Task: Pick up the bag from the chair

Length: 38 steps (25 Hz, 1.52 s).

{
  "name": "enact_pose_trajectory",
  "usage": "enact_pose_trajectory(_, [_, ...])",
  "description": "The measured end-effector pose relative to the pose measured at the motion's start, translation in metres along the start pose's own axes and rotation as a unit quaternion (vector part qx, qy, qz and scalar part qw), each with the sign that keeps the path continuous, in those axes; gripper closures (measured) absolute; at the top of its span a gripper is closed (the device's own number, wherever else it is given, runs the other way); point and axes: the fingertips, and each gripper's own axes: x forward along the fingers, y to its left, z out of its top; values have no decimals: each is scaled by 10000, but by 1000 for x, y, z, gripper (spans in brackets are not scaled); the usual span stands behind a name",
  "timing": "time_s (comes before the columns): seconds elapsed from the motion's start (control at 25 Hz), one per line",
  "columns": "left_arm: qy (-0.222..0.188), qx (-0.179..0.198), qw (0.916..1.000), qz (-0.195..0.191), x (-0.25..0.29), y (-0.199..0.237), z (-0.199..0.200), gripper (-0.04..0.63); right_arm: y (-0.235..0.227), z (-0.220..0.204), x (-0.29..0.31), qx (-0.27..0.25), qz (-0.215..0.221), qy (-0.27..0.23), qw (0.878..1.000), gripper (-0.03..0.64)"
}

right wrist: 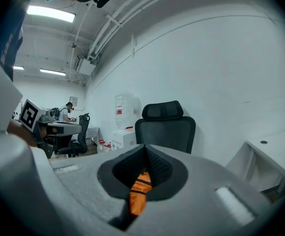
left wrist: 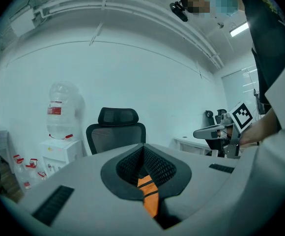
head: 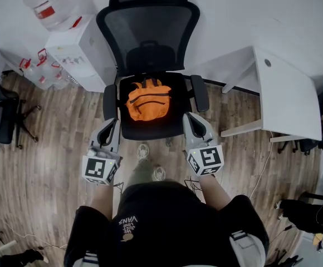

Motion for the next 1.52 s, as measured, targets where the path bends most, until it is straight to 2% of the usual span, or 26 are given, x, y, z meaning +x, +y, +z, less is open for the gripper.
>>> enact_pose_trajectory(0.36, [45,120,9996,-257,37,22,-7,592,-9,-2,48,-5,-46,22,10000,618])
enact_pose_trajectory(0.52, [162,-99,9994,-277,53,29,-10,592,-14,-4,68,3,-55,60,10000,618])
enact_pose_trajectory(0.64, [164,-34,9991,-392,66,33,-18,592,-18,-8,81,-1,-66,91,9999,618])
enact_pose_trajectory(0.84, [270,-172,9986,-418,89,42,-29,592,-30,-14,104,8,-126,117,9999,618])
enact_pose_trajectory(0.92, [237,-105,9986,-471,96,46,-36,592,-33,-20,112,21,-140,148,9998,618])
enact_pose_trajectory(1.32, [502,-482,9963,-503,126,56,-63,592,-40,-57,143,199,-265,381,9987,618])
enact_pose_trajectory(1.52, [433,-144,9967,-670,139,64,-87,592,-47,-77,157,194,-361,528,9978,618])
